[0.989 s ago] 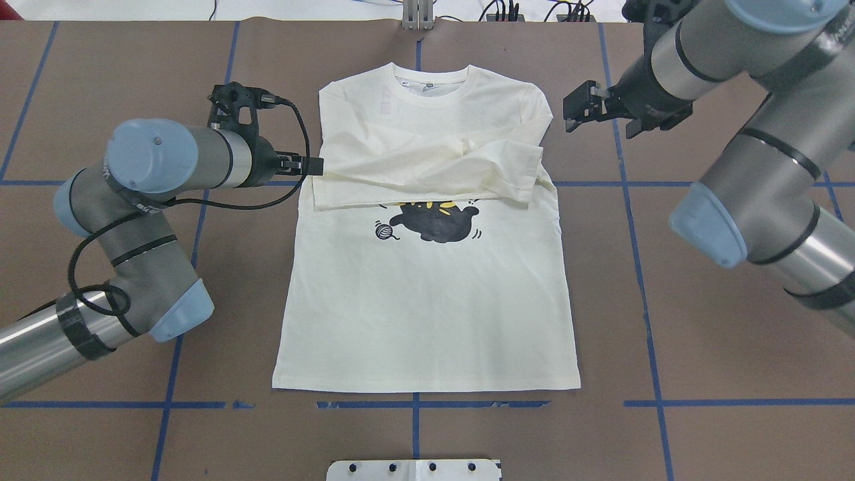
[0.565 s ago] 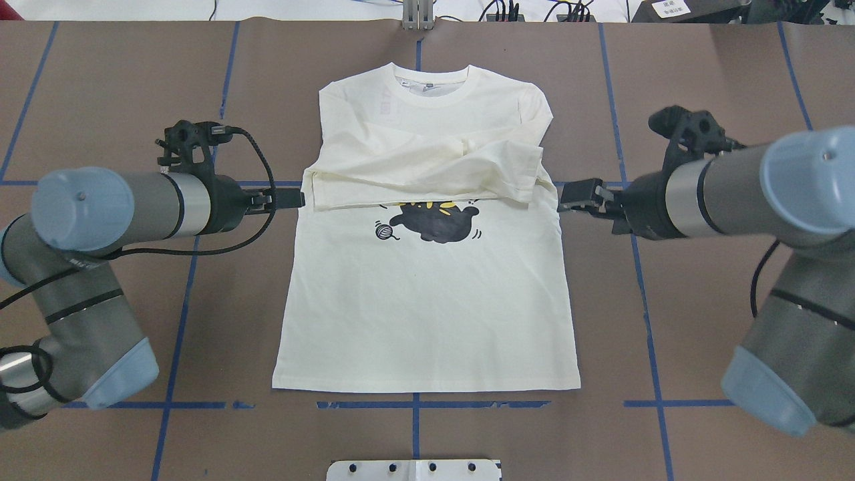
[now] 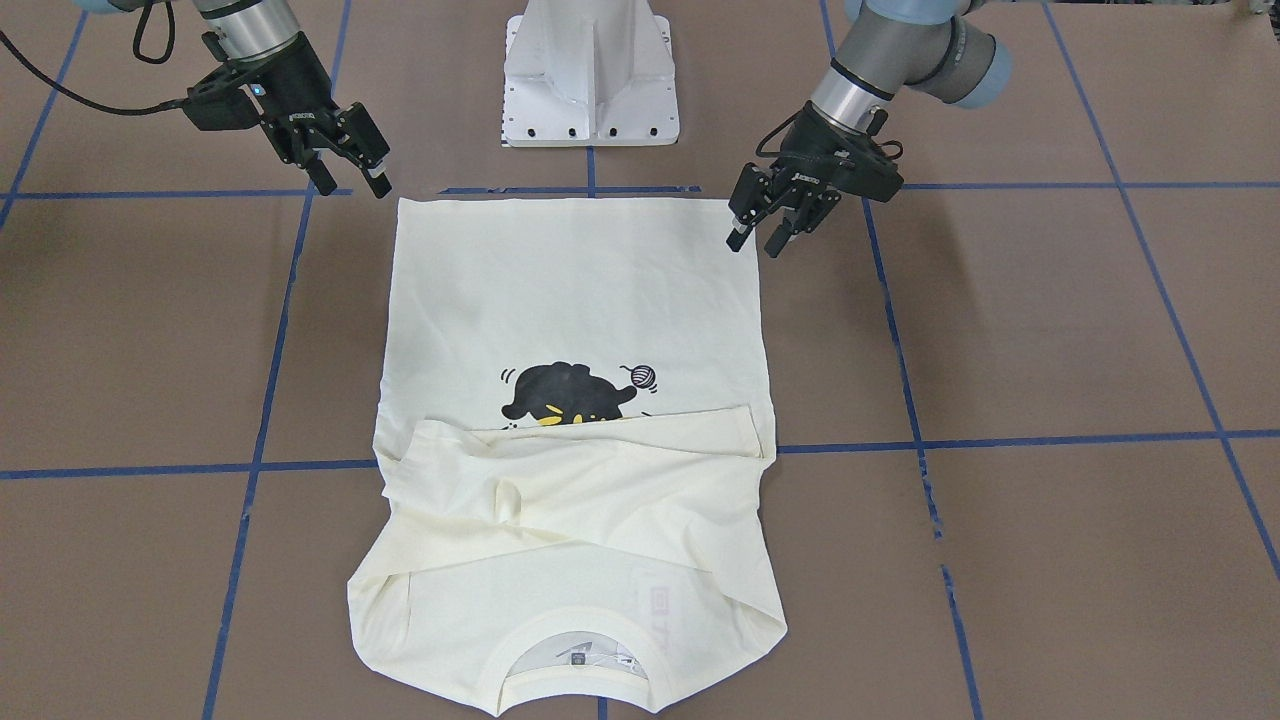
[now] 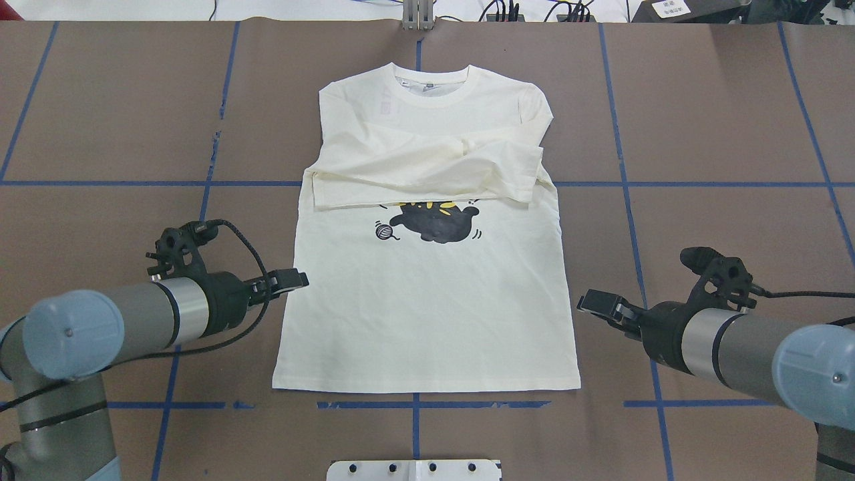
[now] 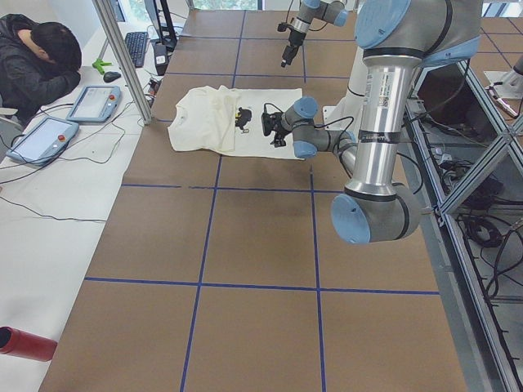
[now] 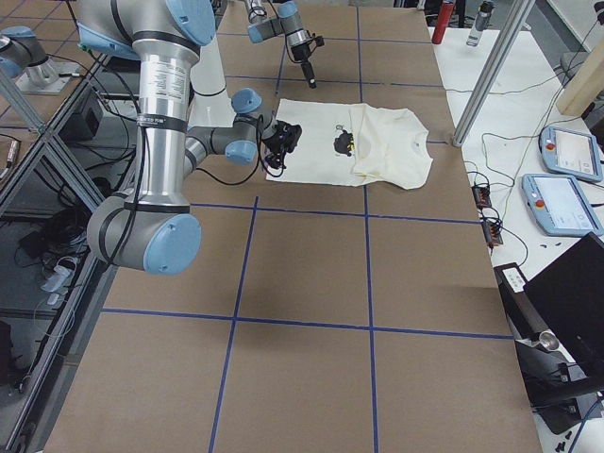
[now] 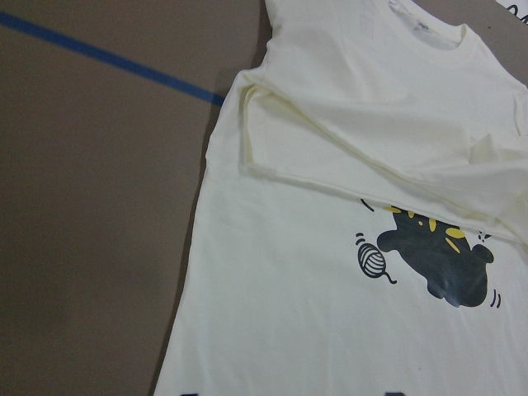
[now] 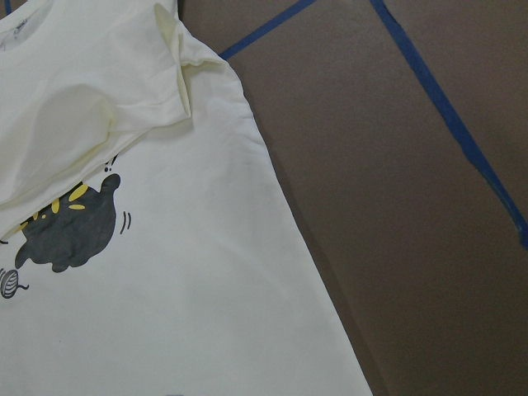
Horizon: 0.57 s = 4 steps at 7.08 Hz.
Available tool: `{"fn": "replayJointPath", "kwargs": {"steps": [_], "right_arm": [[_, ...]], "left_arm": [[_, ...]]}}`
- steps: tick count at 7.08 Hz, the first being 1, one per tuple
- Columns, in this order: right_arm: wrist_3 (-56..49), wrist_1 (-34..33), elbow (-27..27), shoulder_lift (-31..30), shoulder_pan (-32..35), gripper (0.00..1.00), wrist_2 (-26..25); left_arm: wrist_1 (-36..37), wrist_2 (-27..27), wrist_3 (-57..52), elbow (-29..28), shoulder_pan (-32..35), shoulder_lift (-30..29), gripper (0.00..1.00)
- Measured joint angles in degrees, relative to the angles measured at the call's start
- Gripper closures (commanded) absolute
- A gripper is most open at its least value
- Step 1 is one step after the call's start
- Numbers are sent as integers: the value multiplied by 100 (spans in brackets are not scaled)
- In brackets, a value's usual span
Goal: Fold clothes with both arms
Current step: 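Lower both grippers to the hem corners nearest the robot and grasp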
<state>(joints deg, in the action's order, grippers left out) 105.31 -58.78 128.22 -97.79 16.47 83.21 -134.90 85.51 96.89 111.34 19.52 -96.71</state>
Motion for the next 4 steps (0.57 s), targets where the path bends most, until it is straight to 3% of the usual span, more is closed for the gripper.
{"fn": "replayJointPath", "kwargs": {"steps": [2,4], "right_arm": [[166,7,19,-35,-192,2,-233],[181,7,25,-33,-211,2,-259]], "left_arm": [[328,-498,294,23,-629,234,33],[701,-558,285,96,-933,275,36]]}}
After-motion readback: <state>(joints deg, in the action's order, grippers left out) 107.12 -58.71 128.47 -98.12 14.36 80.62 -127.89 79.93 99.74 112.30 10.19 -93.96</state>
